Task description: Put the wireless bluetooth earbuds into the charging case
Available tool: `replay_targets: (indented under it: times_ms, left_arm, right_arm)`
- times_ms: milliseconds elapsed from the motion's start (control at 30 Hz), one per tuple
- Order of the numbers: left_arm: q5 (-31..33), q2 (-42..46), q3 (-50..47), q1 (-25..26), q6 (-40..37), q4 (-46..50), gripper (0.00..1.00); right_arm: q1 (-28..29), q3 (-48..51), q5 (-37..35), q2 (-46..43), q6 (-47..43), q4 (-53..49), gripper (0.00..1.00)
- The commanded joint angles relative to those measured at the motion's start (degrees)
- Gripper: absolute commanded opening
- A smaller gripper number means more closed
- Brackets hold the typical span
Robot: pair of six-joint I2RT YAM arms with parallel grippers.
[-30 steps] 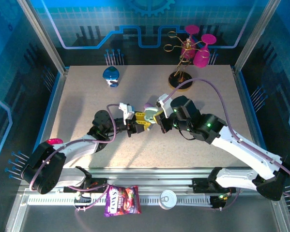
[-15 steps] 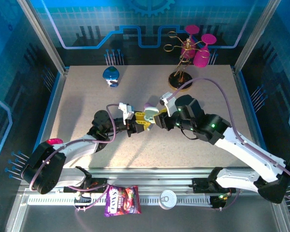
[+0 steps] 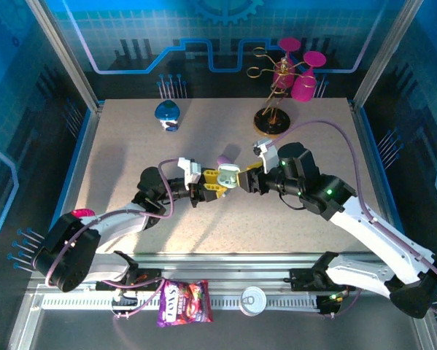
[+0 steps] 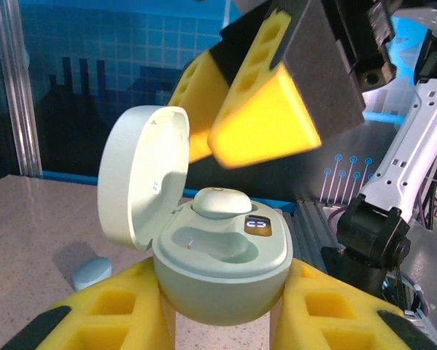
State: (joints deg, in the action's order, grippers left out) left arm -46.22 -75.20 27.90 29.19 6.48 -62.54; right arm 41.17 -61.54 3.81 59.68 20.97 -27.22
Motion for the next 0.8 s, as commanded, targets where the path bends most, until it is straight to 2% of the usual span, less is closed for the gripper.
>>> replay_targets:
  times_ms: [0, 200, 500, 767]
  left_arm:
    - [-2.77, -0.82, -0.22, -0.02, -2.52, -4.21, 0.27]
    - [-3.62, -0.83, 0.14, -0.09, -2.30, -4.96, 0.27]
    - [-3.53, -0.78, -1.25, -0.03, -6.06, -7.17, 0.27]
    - [-5.44, -1.50, -1.22, -0.08, -8.66, -9.74, 0.28]
  right_arm:
    - [-0.57, 0.54, 3.91, -0.21, -0.58, 1.94, 0.47]
    - [-0.62, 0.37, 4.10, 0.27, -1.20, 1.58, 0.48]
    - [-2.20, 3.57, 2.22, -6.02, -1.49, 5.36, 0.48]
    - [-3.11, 4.52, 10.10, -6.68, -1.18, 9.69, 0.48]
